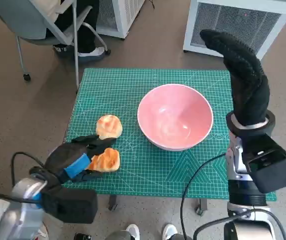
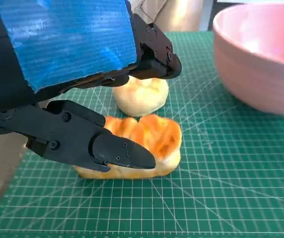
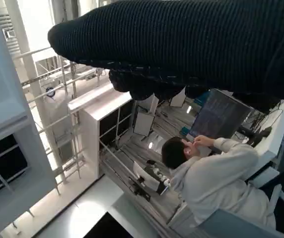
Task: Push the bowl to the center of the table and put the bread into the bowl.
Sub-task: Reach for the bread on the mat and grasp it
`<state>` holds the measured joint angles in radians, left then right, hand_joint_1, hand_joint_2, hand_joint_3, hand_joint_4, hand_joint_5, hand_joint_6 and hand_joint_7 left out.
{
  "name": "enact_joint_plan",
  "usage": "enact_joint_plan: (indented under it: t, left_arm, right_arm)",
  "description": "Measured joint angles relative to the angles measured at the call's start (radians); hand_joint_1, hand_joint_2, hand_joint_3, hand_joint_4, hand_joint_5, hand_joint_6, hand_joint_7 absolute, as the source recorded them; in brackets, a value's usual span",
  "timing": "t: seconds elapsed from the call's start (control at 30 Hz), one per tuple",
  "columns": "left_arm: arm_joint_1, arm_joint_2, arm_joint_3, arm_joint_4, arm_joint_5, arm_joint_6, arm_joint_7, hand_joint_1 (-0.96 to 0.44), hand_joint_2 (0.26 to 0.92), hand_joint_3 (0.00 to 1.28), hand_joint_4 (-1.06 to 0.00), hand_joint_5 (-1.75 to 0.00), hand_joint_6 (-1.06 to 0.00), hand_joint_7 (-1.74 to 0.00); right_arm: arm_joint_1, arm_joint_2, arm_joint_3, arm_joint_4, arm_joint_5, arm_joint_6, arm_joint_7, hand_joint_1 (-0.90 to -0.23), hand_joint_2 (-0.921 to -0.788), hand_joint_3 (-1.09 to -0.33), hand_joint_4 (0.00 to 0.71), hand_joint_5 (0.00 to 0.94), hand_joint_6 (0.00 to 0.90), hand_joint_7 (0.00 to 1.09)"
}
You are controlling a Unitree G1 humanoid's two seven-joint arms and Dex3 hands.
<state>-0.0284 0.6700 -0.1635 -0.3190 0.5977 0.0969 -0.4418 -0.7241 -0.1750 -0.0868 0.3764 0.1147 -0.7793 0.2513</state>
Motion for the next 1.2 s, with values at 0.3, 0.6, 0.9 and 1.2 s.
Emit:
enact_joint_plan:
  t: [0.3, 0.6, 0.9, 1.2]
  left_arm:
    - [-0.008, -0.025, -0.033, 0.081, 0.03, -0.004, 0.02, -0.16, 0.921, 0.02, -0.54, -0.03, -0.53, -0.05]
    - [-0.008, -0.024, -0.014, 0.056, -0.027, 0.018, -0.061, 0.0, 0.921, 0.14, -0.65, -1.12, -0.54, -0.94]
    - [-0.008, 0.002, 0.032, 0.022, -0.133, 0.006, -0.139, 0.0, 0.92, 0.15, -0.62, -1.33, -0.53, -1.16]
    - [-0.023, 0.02, 0.073, 0.015, -0.164, 0.002, -0.155, 0.0, 0.921, 0.14, -0.64, -1.28, -0.52, -1.21]
  right_arm:
    - [0.001, 0.002, 0.006, 0.0, 0.001, 0.0, 0.0, -0.562, -0.921, -0.748, 0.278, 0.005, 0.006, 0.69]
    - [0.001, 0.002, 0.007, 0.004, 0.001, 0.0, 0.0, -0.561, -0.921, -0.748, 0.279, 0.005, 0.007, 0.69]
    - [0.001, 0.01, 0.009, 0.006, 0.001, -0.002, 0.0, -0.562, -0.921, -0.749, 0.282, 0.006, 0.009, 0.69]
    - [0.001, 0.022, 0.008, 0.016, 0.002, -0.007, 0.0, -0.562, -0.921, -0.749, 0.29, 0.009, 0.018, 0.7]
